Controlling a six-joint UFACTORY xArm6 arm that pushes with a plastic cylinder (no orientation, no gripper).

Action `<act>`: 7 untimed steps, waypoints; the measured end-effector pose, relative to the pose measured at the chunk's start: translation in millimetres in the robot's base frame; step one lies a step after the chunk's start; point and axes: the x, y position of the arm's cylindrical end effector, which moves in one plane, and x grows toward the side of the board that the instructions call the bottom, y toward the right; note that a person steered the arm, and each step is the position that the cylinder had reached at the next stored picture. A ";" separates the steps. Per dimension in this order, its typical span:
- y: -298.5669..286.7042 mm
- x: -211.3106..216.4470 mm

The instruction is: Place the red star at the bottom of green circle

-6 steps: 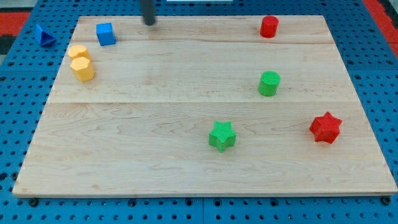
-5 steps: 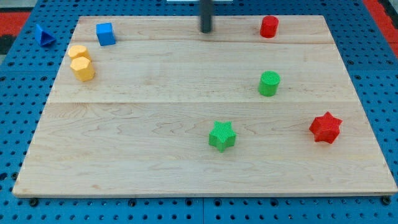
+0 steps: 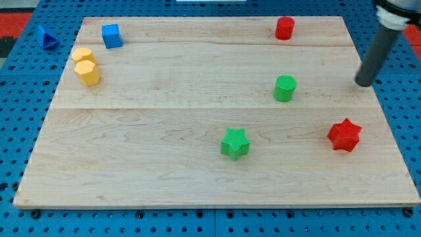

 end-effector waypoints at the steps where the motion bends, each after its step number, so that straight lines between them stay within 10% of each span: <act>1: 9.3 38.3; 7: -132.6 170.5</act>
